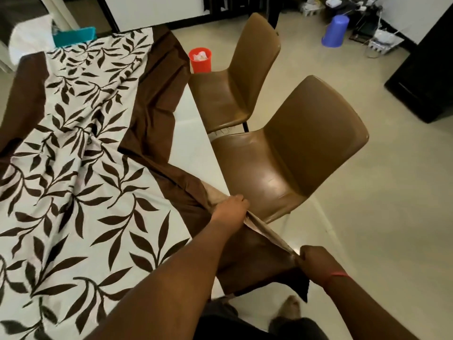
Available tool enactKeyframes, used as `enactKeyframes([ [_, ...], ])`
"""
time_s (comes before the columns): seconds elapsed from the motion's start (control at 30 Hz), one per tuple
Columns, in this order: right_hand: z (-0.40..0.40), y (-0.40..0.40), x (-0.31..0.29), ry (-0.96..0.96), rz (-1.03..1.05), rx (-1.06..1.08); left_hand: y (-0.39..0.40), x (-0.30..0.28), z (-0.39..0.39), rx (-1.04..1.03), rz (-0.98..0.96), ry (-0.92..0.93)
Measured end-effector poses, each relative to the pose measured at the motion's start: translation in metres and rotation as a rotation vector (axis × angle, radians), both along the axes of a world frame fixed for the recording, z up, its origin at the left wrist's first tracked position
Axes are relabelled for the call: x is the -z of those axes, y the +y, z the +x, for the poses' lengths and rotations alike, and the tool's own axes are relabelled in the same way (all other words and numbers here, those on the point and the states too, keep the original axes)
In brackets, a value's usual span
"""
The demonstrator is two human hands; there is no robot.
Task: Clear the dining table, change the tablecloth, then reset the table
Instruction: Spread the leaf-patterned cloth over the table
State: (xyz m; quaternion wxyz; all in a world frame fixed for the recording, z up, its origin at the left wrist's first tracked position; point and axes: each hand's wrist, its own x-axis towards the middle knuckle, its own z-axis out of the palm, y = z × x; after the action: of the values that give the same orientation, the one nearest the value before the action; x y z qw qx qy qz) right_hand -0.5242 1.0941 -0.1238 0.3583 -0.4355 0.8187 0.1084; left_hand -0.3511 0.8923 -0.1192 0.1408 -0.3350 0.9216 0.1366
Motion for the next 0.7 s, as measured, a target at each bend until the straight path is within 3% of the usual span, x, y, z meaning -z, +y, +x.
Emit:
enactKeyframes([
  [0.17,-0.033,-0.002,0.013,-0.128,0.182,-0.165,0.023,0.006,-0.036,0.105,0.004,-0.025],
  [0.33,-0.068,0.002,0.015,-0.205,0.299,-0.38,0.058,0.003,-0.063,0.001,0.051,-0.11],
  [0.47,-0.096,-0.001,0.029,-0.206,0.23,-0.458,0.083,0.003,-0.079,-0.083,0.09,-0.102],
  [0.7,-0.114,-0.027,0.031,-0.224,0.14,-0.539,0.088,0.0,-0.061,-0.537,0.09,0.036],
])
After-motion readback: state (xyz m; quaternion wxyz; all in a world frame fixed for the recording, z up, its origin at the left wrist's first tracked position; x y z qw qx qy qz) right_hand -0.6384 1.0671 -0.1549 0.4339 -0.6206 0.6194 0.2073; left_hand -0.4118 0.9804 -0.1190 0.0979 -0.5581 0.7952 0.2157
